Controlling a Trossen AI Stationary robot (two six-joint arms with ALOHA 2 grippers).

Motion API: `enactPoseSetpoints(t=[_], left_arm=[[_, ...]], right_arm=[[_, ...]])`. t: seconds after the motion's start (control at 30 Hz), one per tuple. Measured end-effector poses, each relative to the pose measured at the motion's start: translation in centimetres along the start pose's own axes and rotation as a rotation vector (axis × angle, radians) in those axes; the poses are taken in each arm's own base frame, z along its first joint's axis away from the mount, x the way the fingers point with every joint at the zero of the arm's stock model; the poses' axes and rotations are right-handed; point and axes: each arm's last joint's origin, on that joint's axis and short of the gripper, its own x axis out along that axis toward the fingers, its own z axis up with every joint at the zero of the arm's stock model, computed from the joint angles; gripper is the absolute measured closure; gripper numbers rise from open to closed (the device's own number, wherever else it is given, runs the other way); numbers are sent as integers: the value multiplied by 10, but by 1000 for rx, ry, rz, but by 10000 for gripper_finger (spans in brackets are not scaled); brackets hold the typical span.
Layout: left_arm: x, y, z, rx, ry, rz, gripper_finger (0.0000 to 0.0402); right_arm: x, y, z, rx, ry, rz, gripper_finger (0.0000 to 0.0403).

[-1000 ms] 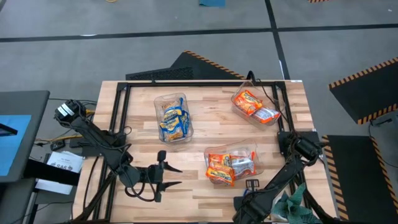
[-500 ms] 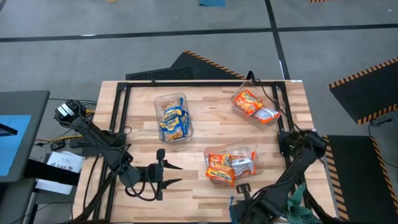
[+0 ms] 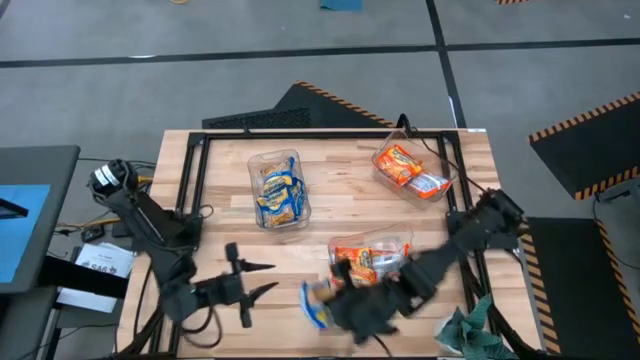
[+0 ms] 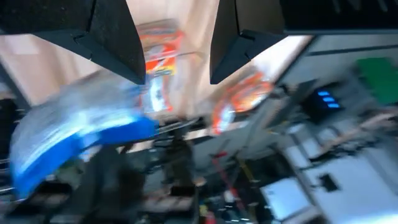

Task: Sort Maruchan noodles
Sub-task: Put the blue noodle pack into the middle transparent bin

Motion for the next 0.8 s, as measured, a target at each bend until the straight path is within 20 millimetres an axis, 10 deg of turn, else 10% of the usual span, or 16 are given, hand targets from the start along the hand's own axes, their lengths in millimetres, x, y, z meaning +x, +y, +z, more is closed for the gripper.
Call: enactPoseSetpoints(t=[0.5, 0.8], left_arm=[[-48, -8, 3, 16, -26, 9, 233], [-48, -9, 3, 24, -26, 5, 233]], right_arm=[[57, -207, -44, 343, -7, -386, 395], [76, -274, -87, 613, -258, -489, 395]])
